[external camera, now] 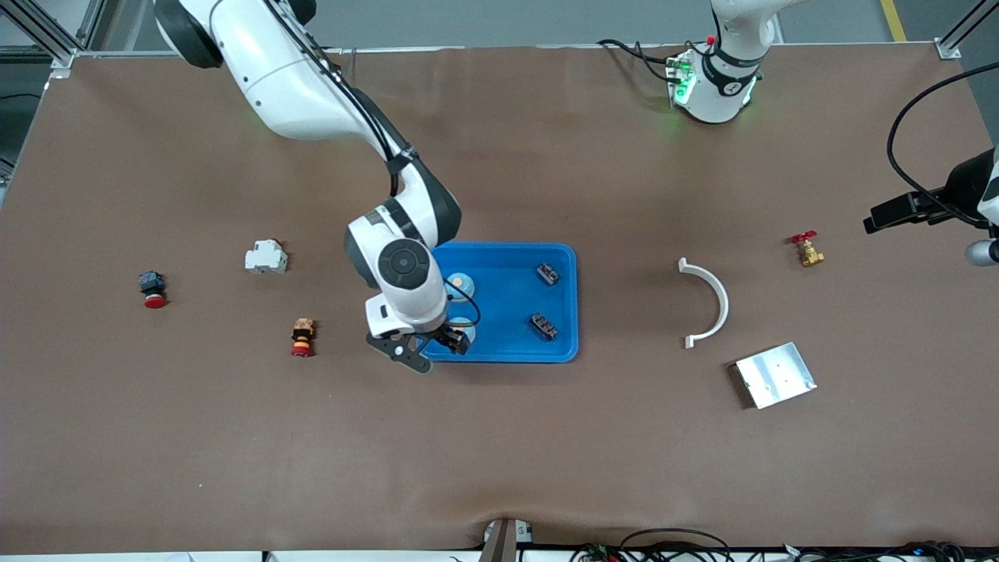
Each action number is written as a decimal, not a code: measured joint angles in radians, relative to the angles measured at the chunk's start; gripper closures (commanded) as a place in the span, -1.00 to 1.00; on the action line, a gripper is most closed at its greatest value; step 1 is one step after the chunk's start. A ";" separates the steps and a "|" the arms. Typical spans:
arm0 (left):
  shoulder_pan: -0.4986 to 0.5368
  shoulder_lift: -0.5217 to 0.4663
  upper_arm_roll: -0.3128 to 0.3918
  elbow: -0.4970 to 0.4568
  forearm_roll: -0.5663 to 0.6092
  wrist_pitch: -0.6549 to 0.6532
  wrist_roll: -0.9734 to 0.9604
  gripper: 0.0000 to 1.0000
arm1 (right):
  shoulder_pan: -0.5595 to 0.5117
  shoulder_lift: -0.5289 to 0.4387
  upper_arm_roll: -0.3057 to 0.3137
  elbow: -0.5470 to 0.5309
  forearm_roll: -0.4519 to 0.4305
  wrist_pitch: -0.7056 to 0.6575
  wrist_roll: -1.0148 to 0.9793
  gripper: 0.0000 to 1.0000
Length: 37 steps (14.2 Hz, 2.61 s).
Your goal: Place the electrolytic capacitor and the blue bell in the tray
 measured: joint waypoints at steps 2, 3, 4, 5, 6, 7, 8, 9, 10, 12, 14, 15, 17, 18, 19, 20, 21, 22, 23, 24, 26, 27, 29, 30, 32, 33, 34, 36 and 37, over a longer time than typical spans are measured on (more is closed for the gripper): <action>0.000 0.000 -0.003 0.003 0.000 0.001 0.000 -1.00 | -0.036 -0.036 -0.001 0.001 -0.002 -0.054 -0.081 -1.00; 0.000 0.002 -0.003 0.003 0.000 0.006 0.000 -1.00 | -0.050 -0.051 -0.001 0.000 -0.002 -0.079 -0.116 -1.00; 0.002 0.006 -0.003 0.003 0.000 0.017 0.000 -1.00 | -0.058 -0.062 -0.001 0.001 -0.003 -0.098 -0.142 -1.00; 0.002 0.011 -0.002 0.003 0.001 0.025 0.000 -1.00 | -0.062 -0.070 -0.001 0.000 -0.003 -0.109 -0.158 -1.00; 0.002 0.014 -0.003 0.003 0.001 0.028 0.000 -1.00 | -0.065 -0.076 -0.001 0.000 -0.005 -0.114 -0.172 -1.00; 0.002 0.015 -0.003 0.003 0.001 0.030 0.000 -1.00 | -0.072 -0.080 -0.002 0.000 -0.007 -0.123 -0.192 -1.00; 0.001 0.014 -0.005 0.004 0.001 0.031 0.000 -1.00 | -0.084 -0.082 -0.003 0.000 -0.008 -0.146 -0.221 -1.00; 0.001 0.013 -0.006 0.007 0.001 0.031 0.000 -1.00 | -0.102 -0.085 -0.003 0.000 -0.008 -0.176 -0.254 -1.00; 0.000 0.013 -0.006 0.009 0.001 0.031 0.000 -1.00 | -0.122 -0.086 -0.004 0.000 -0.008 -0.196 -0.291 -1.00; 0.000 0.011 -0.006 0.011 0.001 0.031 0.000 -1.00 | -0.153 -0.087 -0.004 0.000 -0.008 -0.214 -0.355 -1.00; -0.002 0.010 -0.006 0.013 0.001 0.031 0.000 -1.00 | -0.166 -0.094 -0.007 0.000 -0.010 -0.242 -0.399 -1.00; -0.005 0.010 -0.006 0.014 0.001 0.031 0.000 -1.00 | -0.170 -0.105 -0.012 0.000 -0.012 -0.251 -0.427 -1.00; -0.016 0.010 -0.004 0.015 0.001 0.031 0.000 -1.00 | -0.185 -0.131 -0.022 0.000 -0.016 -0.274 -0.502 -1.00; -0.024 0.010 -0.001 0.016 0.001 0.031 0.000 -1.00 | -0.205 -0.145 -0.025 0.001 -0.018 -0.283 -0.551 -1.00; -0.038 0.010 0.010 0.016 0.001 0.031 0.000 -1.00 | -0.230 -0.159 -0.026 0.001 -0.020 -0.289 -0.606 -1.00; -0.062 0.009 0.031 0.017 0.002 0.031 0.000 -1.00 | -0.261 -0.168 -0.027 0.000 -0.021 -0.293 -0.667 -1.00; -0.093 0.007 0.062 0.018 0.002 0.031 0.000 -1.00 | -0.296 -0.175 -0.028 0.000 -0.022 -0.298 -0.728 -1.00; -0.124 0.006 0.092 0.019 0.002 0.031 0.000 -1.00 | -0.333 -0.179 -0.029 0.000 -0.022 -0.305 -0.792 -1.00; -0.149 0.004 0.117 0.020 0.002 0.031 0.000 -1.00 | -0.370 -0.184 -0.029 0.000 -0.022 -0.311 -0.857 -1.00; -0.164 0.003 0.131 0.023 0.002 0.031 0.000 -1.00 | -0.406 -0.190 -0.029 0.000 -0.022 -0.317 -0.928 -1.00; -0.191 0.001 0.160 0.030 0.002 0.030 0.000 -1.00 | -0.472 -0.215 -0.030 0.001 -0.022 -0.332 -1.058 -1.00; -0.214 0.000 0.186 0.031 0.002 0.030 0.000 -1.00 | -0.502 -0.234 -0.030 0.001 -0.022 -0.341 -1.107 -1.00; -0.262 -0.001 0.239 0.032 0.002 0.030 0.000 -1.00 | -0.551 -0.272 -0.029 0.001 -0.021 -0.371 -1.183 -1.00; -0.272 -0.001 0.251 0.032 0.002 0.030 0.000 -1.00 | -0.565 -0.290 -0.029 0.001 -0.021 -0.388 -1.200 -1.00; -0.290 -0.001 0.267 0.032 0.002 0.030 0.000 -1.00 | -0.576 -0.320 -0.028 0.000 -0.021 -0.421 -1.209 -1.00; -0.306 -0.001 0.282 0.032 0.002 0.030 0.000 -1.00 | -0.581 -0.335 -0.027 0.000 -0.021 -0.430 -1.209 -1.00; -0.318 -0.001 0.294 0.033 0.002 0.030 0.000 -1.00 | -0.586 -0.349 -0.027 0.000 -0.019 -0.438 -1.209 -1.00; -0.328 -0.001 0.304 0.033 0.002 0.030 0.000 -1.00 | -0.592 -0.382 -0.027 0.000 -0.013 -0.445 -1.209 -1.00; -0.328 -0.001 0.305 0.033 0.002 0.030 0.000 -1.00 | -0.593 -0.402 -0.027 0.001 -0.012 -0.448 -1.209 -1.00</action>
